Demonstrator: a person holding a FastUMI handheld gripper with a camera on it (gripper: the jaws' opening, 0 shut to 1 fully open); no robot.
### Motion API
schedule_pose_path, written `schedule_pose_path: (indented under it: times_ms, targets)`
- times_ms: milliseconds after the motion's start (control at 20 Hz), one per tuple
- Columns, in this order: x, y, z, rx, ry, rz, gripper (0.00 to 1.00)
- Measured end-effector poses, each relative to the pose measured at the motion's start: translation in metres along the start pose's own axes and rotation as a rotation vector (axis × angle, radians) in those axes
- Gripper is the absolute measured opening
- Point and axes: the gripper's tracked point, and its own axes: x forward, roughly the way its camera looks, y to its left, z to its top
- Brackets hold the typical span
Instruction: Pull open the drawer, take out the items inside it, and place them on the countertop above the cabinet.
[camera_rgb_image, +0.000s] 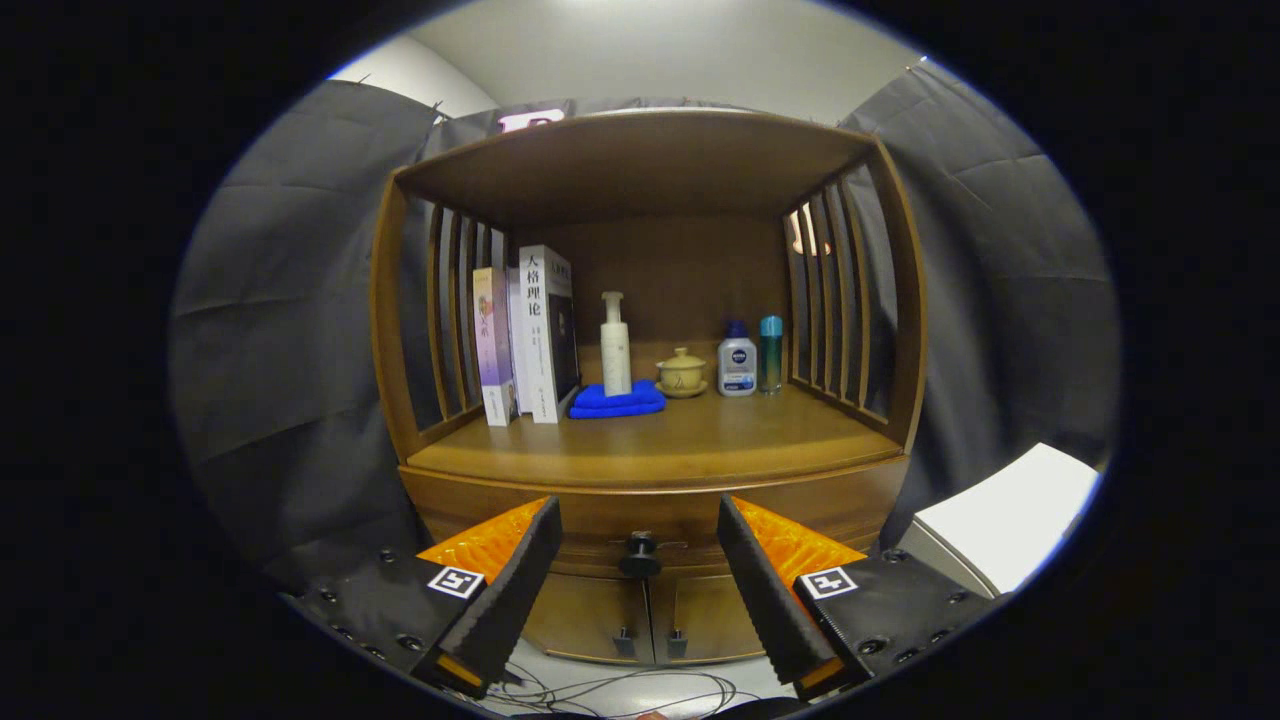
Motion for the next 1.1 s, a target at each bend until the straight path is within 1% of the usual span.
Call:
schedule_pose_path:
  times_ms: [200, 350, 500, 700, 900, 1100]
  targets:
    - [0.031, -0.002, -0.023, 0.033, 0.056, 0.002, 0.98]
    - [0.049, -0.005, -0.039, 0.023, 0.084, -0.003, 0.97]
    - [0.062, 0.000, -0.059, 0.017, 0.114, 0.004, 0.97]
    - [0.085, -0.003, -0.082, 0.007, 0.151, -0.012, 0.97]
    - [0.095, -0.005, -0.096, 0.015, 0.170, -0.005, 0.96]
    - [0.106, 0.000, -0.100, -0.012, 0.162, 0.008, 0.73]
